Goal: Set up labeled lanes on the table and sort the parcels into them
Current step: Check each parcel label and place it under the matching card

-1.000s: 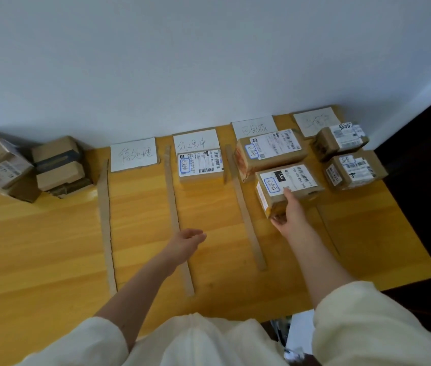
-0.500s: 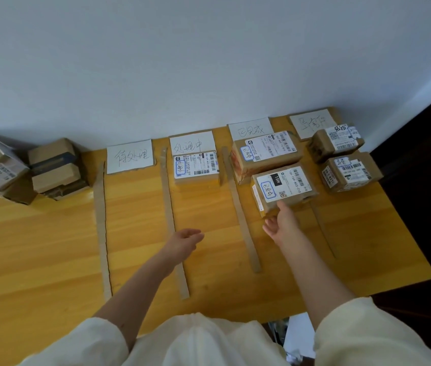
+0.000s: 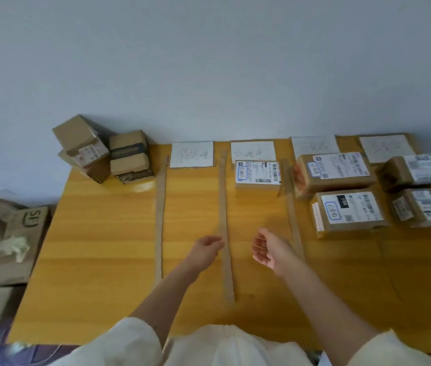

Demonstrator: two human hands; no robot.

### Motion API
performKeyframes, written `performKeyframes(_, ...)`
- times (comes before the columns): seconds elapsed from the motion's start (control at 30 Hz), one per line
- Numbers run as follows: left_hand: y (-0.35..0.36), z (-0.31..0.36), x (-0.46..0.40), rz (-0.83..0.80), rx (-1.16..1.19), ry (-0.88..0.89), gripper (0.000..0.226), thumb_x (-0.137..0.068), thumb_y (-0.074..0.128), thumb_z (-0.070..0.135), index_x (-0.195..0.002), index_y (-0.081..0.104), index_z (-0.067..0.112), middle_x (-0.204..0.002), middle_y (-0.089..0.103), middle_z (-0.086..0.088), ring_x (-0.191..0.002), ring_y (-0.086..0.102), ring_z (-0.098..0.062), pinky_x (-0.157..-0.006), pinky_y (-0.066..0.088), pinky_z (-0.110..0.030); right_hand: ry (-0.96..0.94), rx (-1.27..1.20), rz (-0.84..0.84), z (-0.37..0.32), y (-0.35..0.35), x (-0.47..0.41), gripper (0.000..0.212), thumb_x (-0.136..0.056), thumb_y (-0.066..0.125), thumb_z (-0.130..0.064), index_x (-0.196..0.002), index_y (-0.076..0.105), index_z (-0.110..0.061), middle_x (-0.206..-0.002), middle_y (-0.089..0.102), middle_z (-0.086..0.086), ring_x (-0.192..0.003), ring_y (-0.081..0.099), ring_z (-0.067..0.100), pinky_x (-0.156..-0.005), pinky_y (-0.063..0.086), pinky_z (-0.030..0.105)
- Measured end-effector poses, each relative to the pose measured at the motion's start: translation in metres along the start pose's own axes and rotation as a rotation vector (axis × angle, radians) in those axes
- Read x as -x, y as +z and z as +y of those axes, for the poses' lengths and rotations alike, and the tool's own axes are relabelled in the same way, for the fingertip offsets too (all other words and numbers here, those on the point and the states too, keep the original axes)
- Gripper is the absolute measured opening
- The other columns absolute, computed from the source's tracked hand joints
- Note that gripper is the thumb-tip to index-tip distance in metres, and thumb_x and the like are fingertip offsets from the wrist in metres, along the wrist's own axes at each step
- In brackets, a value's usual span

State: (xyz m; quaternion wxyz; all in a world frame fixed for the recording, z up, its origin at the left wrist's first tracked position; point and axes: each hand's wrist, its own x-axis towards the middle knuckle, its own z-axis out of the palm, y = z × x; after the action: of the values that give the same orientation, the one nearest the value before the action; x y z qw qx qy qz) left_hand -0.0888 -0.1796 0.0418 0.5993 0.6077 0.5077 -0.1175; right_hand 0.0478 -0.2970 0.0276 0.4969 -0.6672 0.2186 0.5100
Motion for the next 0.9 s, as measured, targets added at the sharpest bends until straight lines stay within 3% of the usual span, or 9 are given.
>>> performKeyframes(0.17, -0.051, -0.019, -0.008, 0.072, 0.100, -0.004, 0.037, -0.096, 0.054, 0.035, -0.128, 0.057, 0.016, -0.120, 0.059, -0.001, -0.105, 0.058, -0.017, -0.083, 0.044, -0.031, -0.117, 0.164, -0.061, -0.006, 0.066, 0.004, 0.014, -0.094, 0.061, -0.026, -0.088, 0.062, -0.014, -0.076, 0.063, 0.001, -0.065, 0.060, 0.015, -0.060, 0.049, 0.027)
performKeyframes(0.33, -0.114, -0.036, -0.022, 0.163, 0.176, -0.014, 0.033, -0.095, 0.055, 0.031, -0.123, 0.061, 0.015, -0.109, 0.063, -0.004, -0.106, 0.061, -0.022, -0.085, 0.047, -0.033, -0.228, 0.352, -0.093, -0.012, 0.143, 0.007, 0.010, -0.093, 0.062, -0.026, -0.091, 0.061, -0.016, -0.077, 0.062, -0.002, -0.057, 0.057, 0.012, -0.051, 0.043, 0.024)
performKeyframes(0.47, -0.168, -0.049, -0.039, 0.235, 0.241, -0.027, 0.033, -0.093, 0.057, 0.031, -0.121, 0.062, 0.016, -0.113, 0.064, -0.004, -0.106, 0.060, -0.022, -0.089, 0.048, -0.035, -0.349, 0.554, -0.134, -0.025, 0.208, 0.020, 0.021, -0.089, 0.066, -0.034, -0.095, 0.061, -0.015, -0.092, 0.065, 0.000, -0.075, 0.064, 0.015, -0.070, 0.051, 0.031)
performKeyframes(0.57, -0.209, -0.055, -0.051, 0.318, 0.311, -0.029, 0.032, -0.093, 0.058, 0.028, -0.122, 0.062, 0.013, -0.107, 0.063, -0.004, -0.098, 0.059, -0.020, -0.084, 0.047, -0.033, -0.468, 0.727, -0.130, -0.037, 0.259, 0.025, 0.042, -0.084, 0.069, -0.046, -0.115, 0.056, -0.022, -0.110, 0.063, -0.003, -0.097, 0.064, 0.017, -0.090, 0.053, 0.038)
performKeyframes(0.67, -0.249, -0.057, -0.060, 0.427, 0.380, -0.016, 0.032, -0.092, 0.059, 0.024, -0.123, 0.059, 0.014, -0.112, 0.064, -0.006, -0.088, 0.057, -0.021, -0.076, 0.044, -0.029, -0.601, 0.833, -0.173, -0.052, 0.309, 0.033, 0.062, -0.083, 0.070, -0.045, -0.135, 0.045, -0.021, -0.123, 0.054, -0.005, -0.107, 0.055, 0.014, -0.089, 0.046, 0.030)
performKeyframes(0.77, -0.289, -0.054, -0.069, 0.522, 0.441, 0.015, 0.037, -0.093, 0.057, 0.022, -0.130, 0.053, 0.018, -0.123, 0.062, -0.007, -0.083, 0.057, -0.019, -0.072, 0.044, -0.029, -0.719, 0.898, -0.180, -0.067, 0.353, 0.038, 0.073, -0.081, 0.073, -0.044, -0.141, 0.038, -0.020, -0.132, 0.052, 0.000, -0.112, 0.054, 0.015, -0.088, 0.043, 0.027)
performKeyframes(0.9, -0.330, -0.043, -0.084, 0.608, 0.429, 0.102, 0.051, -0.095, 0.056, 0.022, -0.143, 0.040, 0.027, -0.141, 0.048, -0.005, -0.118, 0.052, -0.024, -0.085, 0.047, -0.034, -0.867, 1.033, -0.080, -0.085, 0.405, 0.032, 0.088, -0.074, 0.075, -0.053, -0.144, 0.032, -0.022, -0.145, 0.042, 0.004, -0.128, 0.047, 0.023, -0.102, 0.045, 0.041)
